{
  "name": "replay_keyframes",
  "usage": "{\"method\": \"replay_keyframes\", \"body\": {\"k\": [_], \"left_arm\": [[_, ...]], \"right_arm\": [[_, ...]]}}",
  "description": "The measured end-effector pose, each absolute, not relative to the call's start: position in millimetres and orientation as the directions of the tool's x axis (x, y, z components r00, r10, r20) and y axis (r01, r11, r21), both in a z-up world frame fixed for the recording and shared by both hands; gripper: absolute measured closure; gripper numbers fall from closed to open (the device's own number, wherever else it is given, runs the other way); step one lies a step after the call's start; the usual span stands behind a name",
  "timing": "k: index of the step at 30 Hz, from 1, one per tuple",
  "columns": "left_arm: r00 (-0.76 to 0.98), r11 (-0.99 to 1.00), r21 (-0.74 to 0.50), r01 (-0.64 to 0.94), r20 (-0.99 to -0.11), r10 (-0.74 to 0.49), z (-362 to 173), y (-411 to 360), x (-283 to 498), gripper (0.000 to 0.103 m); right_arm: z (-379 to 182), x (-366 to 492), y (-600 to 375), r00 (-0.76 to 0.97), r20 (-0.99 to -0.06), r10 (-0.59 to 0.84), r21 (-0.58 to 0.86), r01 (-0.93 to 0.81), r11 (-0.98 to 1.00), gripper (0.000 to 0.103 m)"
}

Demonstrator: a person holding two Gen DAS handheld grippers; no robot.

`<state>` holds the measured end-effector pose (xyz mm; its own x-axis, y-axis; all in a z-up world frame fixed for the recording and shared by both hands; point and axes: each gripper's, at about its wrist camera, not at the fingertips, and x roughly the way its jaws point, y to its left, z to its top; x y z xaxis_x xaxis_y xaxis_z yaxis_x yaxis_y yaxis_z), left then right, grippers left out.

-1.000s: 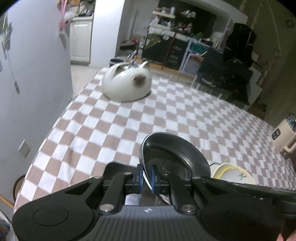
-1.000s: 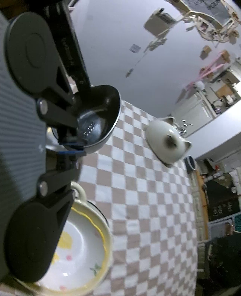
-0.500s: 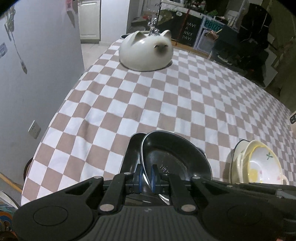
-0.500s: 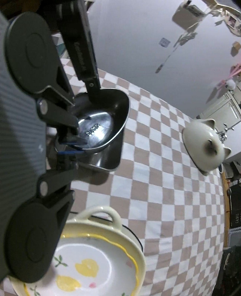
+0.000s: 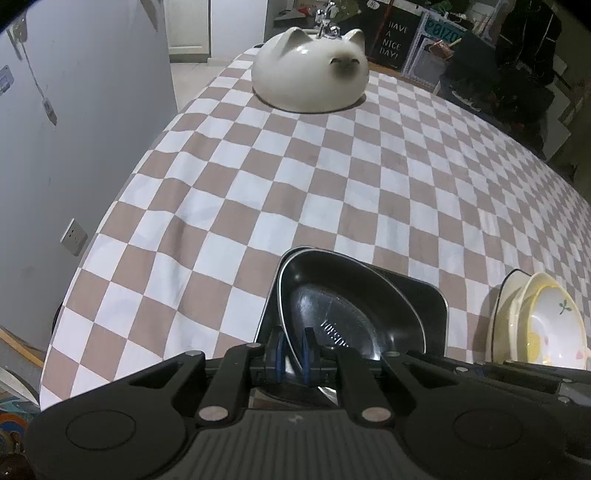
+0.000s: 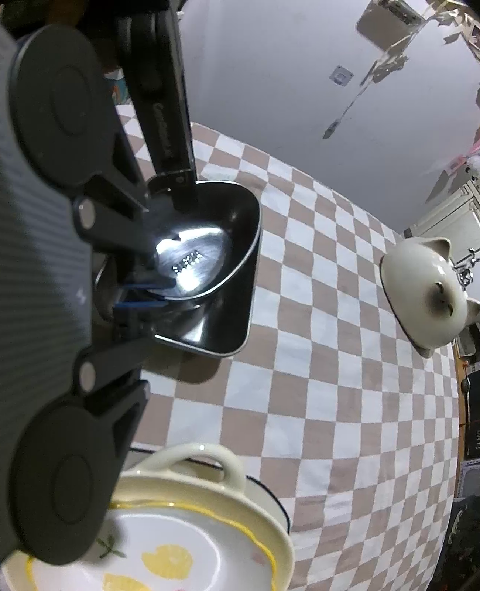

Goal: Organize plates and bowls
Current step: 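Lower the steel round bowl into the stacked steel trays with both tools, then carry the nested steel trays and bowl with both tools over the floral bowl stack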

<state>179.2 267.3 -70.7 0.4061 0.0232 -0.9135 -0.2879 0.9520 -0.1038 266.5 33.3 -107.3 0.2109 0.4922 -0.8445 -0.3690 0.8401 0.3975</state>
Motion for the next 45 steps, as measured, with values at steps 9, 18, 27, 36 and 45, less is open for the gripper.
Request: {"method": "replay_keyframes", "body": {"k": [9, 18, 27, 36, 45], "left_arm": [[0.380, 0.954, -0.102, -0.281, -0.925, 0.013, -80.0, 267.7, 185.2, 0.093], [0.383, 0.954, -0.103, -0.282, -0.924, 0.013, -80.9, 270.0, 186.5, 0.081], [0.464, 0.962, -0.143, -0.231, -0.885, -0.020, -60.1, 264.3, 184.6, 0.049], [0.518, 0.962, -0.150, -0.230, -0.855, -0.009, -42.2, 282.5, 176.0, 0.043], [0.429, 0.963, -0.118, -0.242, -0.903, -0.002, -62.7, 307.8, 163.6, 0.078]], "right_arm": [[-113.2, 270.3, 39.0, 0.204, -0.853, 0.481, 0.391, -0.362, 0.846, 0.093], [-110.2, 274.5, 32.8, 0.190, -0.842, 0.505, 0.429, -0.334, 0.840, 0.087], [-86.6, 277.3, 12.6, 0.228, -0.786, 0.574, 0.504, -0.301, 0.810, 0.074], [-80.5, 285.7, -15.4, 0.249, -0.801, 0.545, 0.495, -0.239, 0.836, 0.074], [-94.9, 278.0, -5.6, 0.223, -0.849, 0.479, 0.420, -0.263, 0.868, 0.086]]}}
